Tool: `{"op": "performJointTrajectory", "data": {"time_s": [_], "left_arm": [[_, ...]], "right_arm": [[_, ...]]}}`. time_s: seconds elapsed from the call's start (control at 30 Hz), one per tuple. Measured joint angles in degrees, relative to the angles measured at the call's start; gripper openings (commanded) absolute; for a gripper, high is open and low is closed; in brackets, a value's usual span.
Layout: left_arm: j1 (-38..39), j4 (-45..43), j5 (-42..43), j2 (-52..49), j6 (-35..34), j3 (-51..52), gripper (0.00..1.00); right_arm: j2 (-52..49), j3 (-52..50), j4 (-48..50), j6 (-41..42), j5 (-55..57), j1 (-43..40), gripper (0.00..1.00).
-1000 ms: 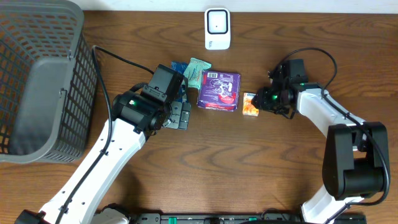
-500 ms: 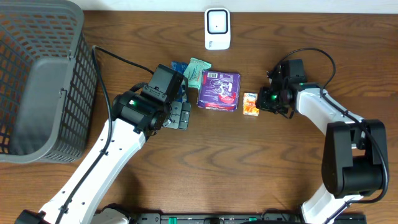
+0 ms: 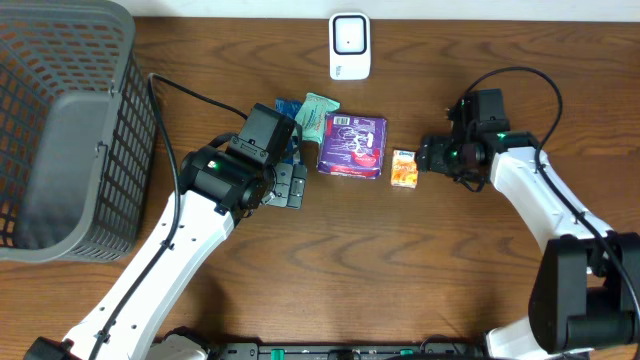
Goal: Scan the item barcode
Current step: 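Lift the orange pack with the right gripper and turn it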
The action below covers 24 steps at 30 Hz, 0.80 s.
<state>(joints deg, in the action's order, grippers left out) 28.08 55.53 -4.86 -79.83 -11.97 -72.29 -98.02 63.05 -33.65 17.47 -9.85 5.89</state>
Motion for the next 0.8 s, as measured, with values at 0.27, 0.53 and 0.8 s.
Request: {"op": "performJointTrajectory", "data": {"time_s": [0.27, 0.53, 0.8], "left_arm": [[0.0, -0.02, 0.02, 0.0, 0.0, 0.0, 0.98], [0.0, -0.02, 0.02, 0.0, 0.0, 0.0, 0.98], [0.0, -0.02, 0.02, 0.0, 0.0, 0.0, 0.98]], "right_arm": [[-9.33, 0.0, 4.02, 0.2, -7.69, 0.0, 0.32], [-12.31, 1.62, 5.55, 0.31, -14.64, -0.59, 0.01], [-12.35, 2.56, 4.22, -3.61, -29.55, -3.72, 0.01]]}}
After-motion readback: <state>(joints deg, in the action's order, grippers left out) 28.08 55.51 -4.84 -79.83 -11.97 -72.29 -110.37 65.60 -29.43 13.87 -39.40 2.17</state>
